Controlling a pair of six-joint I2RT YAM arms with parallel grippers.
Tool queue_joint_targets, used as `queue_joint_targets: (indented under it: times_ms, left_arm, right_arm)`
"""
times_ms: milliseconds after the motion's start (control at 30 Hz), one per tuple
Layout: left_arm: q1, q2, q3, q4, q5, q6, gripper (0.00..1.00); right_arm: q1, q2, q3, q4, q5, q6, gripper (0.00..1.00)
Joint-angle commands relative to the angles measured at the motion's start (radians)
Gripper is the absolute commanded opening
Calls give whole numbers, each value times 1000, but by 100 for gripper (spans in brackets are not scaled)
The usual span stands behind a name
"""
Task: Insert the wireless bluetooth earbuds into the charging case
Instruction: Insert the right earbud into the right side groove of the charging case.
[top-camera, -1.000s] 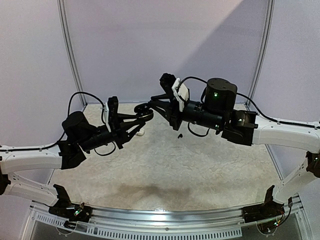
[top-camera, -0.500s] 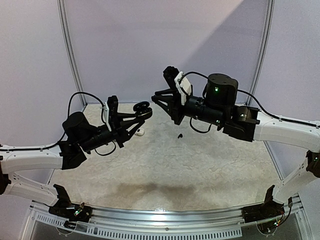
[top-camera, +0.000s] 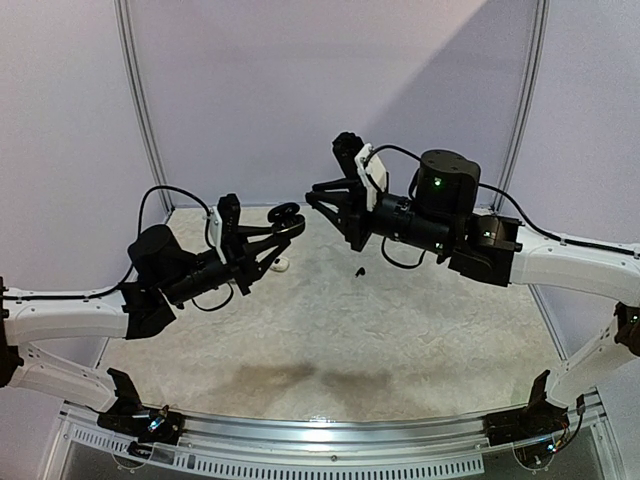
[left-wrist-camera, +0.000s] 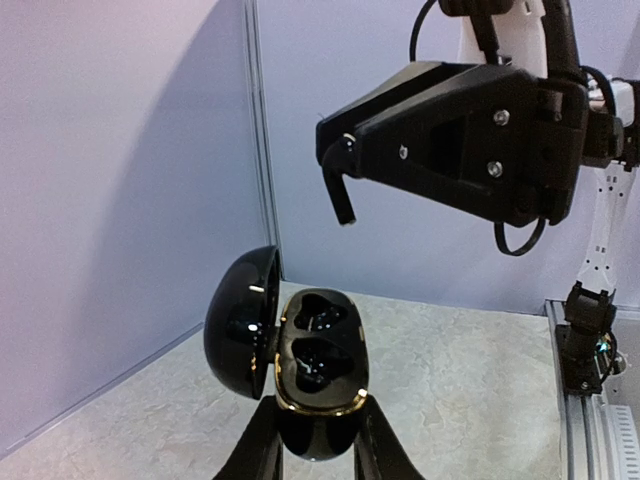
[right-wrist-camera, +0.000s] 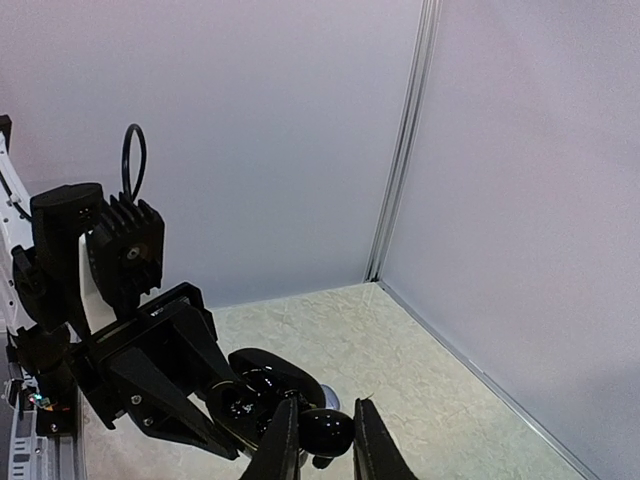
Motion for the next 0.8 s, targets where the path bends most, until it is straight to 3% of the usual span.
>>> queue_joint_targets:
  times_ms: [0,367,767]
  left_arm:
    - [-14,3,-21,51,9,55,0]
    - [-17,1,-43,113,53,268,0]
    - [-17,6,-41,114,81,200,0]
  right_arm:
    - [-6,-40,-29,64,-19,12,0]
    - [1,-39,-125,261,-194,-66,0]
    - [3,-23,-135,263,-211,-116,0]
